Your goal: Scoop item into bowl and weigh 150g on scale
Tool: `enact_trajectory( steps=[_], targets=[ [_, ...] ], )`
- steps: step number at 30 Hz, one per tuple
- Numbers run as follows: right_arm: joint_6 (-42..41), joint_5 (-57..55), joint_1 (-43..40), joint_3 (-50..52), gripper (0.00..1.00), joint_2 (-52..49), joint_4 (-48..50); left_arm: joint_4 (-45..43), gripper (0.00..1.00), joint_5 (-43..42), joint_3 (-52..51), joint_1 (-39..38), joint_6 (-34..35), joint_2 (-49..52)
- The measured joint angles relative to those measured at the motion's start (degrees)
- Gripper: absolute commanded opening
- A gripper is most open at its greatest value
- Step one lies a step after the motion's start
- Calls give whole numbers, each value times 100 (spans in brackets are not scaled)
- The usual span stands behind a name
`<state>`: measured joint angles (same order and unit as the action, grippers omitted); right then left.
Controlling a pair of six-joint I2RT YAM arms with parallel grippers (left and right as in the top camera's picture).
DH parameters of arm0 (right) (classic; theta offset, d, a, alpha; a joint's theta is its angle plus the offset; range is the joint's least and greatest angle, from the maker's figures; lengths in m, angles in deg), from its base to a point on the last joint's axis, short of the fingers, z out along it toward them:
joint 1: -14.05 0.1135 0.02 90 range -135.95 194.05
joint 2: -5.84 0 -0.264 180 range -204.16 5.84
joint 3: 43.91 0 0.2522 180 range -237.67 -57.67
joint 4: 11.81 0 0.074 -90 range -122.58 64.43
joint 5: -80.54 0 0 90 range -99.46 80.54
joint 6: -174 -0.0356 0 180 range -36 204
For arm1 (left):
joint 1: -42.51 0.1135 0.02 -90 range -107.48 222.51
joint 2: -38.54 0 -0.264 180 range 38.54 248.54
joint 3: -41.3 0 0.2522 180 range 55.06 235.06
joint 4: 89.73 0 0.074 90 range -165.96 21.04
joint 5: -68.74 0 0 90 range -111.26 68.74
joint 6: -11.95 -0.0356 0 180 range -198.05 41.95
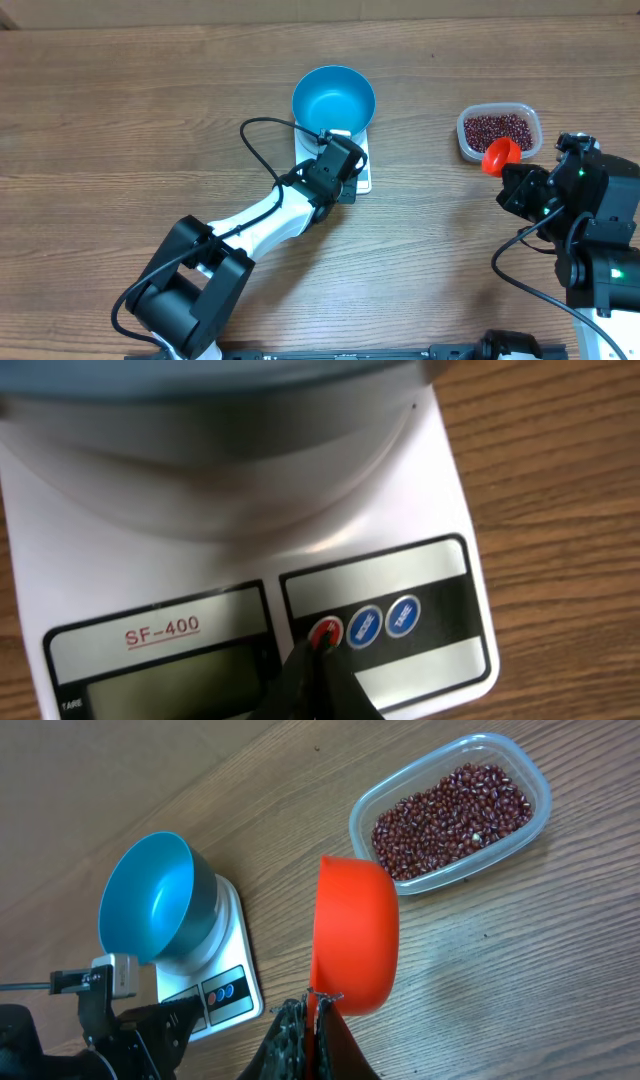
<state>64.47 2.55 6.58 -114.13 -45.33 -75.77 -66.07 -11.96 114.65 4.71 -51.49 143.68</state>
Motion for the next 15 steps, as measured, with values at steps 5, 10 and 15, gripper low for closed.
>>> enact_trajectory(
  steps=[5,10,15],
  targets=[
    [2,0,-2,0,4,0,-2,-33,4,0,0,0,-2,0],
    [2,0,-2,0,4,0,0,-57,4,13,0,0,-2,0],
    [2,0,-2,0,4,0,-4,-101,4,42,0,0,-2,7]
  ],
)
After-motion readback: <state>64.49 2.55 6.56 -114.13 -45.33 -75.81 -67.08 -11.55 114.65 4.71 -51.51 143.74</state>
